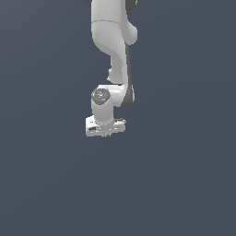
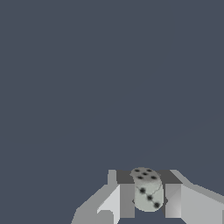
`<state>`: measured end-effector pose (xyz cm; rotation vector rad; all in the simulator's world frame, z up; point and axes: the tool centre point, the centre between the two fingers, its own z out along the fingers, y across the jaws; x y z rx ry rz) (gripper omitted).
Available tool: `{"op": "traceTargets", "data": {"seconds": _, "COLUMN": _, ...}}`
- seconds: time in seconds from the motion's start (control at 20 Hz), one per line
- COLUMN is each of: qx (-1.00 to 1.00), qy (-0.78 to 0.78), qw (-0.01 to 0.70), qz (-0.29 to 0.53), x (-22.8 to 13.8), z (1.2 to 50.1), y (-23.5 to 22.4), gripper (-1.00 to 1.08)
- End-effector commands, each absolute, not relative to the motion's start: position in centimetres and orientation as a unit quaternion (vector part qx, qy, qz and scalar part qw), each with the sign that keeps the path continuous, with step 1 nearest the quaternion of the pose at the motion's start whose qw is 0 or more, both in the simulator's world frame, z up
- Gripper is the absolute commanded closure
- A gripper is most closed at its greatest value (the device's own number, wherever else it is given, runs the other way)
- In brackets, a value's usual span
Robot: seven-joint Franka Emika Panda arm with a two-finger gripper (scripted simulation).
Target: Pick up the object and move it to a goal position.
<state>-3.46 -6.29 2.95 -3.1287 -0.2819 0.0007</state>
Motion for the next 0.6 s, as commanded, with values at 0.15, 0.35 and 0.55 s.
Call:
{"op": "traceTargets", "data": {"seconds": 0.15, "qx": -0.996, "qy": -0.090, "qw": 0.000, "qz": 0.000, "x": -1.0, "z": 5.0, "y": -9.3, "gripper": 1.08}}
{"op": "traceTargets", "data": {"seconds": 0.35, "qx": -0.996, "qy": -0.090, "qw": 0.000, "qz": 0.000, "x": 1.2, "z": 6.7, "y": -11.8, "gripper": 1.08}}
{"op": "traceTargets", "data": {"seconds": 0.55, "qx": -0.996, "qy": -0.090, "qw": 0.000, "qz": 0.000, "x": 3.2, "z": 8.2, "y": -14.0, "gripper": 1.08}}
